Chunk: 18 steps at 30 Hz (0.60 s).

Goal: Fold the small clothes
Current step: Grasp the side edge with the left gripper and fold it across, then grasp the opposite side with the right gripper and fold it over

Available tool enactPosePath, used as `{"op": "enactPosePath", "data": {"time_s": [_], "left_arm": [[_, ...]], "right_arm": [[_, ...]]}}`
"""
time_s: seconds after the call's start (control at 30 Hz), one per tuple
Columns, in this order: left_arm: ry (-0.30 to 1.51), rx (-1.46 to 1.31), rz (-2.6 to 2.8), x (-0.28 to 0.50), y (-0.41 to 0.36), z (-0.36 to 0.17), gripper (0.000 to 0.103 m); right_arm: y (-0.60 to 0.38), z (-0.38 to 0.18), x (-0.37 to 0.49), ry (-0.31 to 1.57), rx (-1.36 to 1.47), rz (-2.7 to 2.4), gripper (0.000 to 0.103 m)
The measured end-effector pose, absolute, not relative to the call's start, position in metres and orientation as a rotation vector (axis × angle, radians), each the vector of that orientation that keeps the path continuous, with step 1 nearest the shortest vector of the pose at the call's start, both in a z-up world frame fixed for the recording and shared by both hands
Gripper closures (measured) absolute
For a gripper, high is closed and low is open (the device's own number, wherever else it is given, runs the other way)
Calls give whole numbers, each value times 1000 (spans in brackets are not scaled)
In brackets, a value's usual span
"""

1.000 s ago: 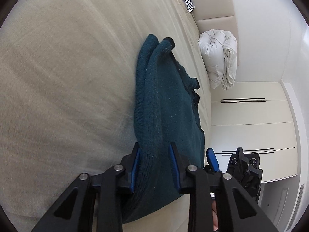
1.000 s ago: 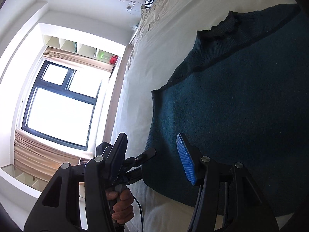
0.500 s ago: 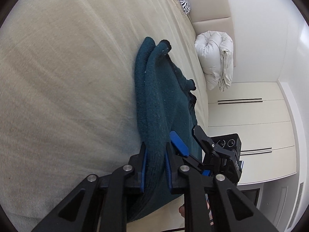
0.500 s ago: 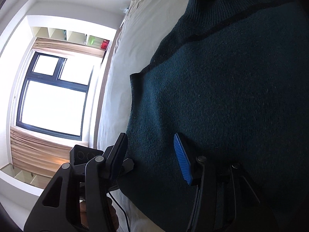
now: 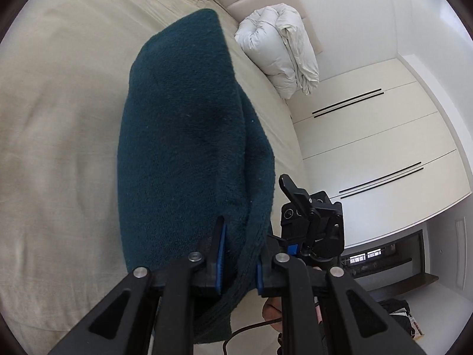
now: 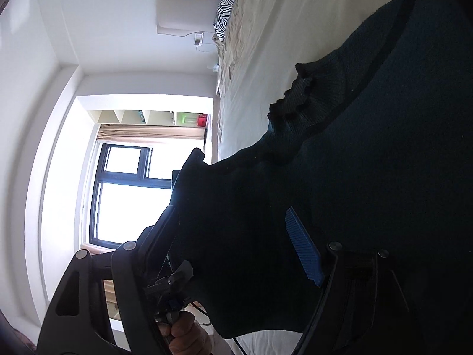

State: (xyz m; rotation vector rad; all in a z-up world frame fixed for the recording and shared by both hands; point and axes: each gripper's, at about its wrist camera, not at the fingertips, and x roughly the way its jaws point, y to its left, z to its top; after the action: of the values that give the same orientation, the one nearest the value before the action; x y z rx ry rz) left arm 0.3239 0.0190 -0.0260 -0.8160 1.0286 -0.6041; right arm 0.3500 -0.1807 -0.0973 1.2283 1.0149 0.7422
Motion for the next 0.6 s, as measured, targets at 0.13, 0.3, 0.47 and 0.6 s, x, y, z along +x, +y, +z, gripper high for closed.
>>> {"op": "enactPosePath", "data": {"time_s": [0.13,0.3,0.47,0.6], "left_arm": [[1081,-761,-671,339,-51,-43,85],[1146,-720,-748,334,-96,-68,48],[1072,-694,-778,315,-71,-59,42],[1038,-688,-709,307,-37,-61,42]], "right_arm": [[-231,-107,360,968,1328,737,26],[-284,-121,357,972,1361,678,23],[-301,-120,358,993,1297,665,24],[-292,-107,368,1074,1141,619,25]]}}
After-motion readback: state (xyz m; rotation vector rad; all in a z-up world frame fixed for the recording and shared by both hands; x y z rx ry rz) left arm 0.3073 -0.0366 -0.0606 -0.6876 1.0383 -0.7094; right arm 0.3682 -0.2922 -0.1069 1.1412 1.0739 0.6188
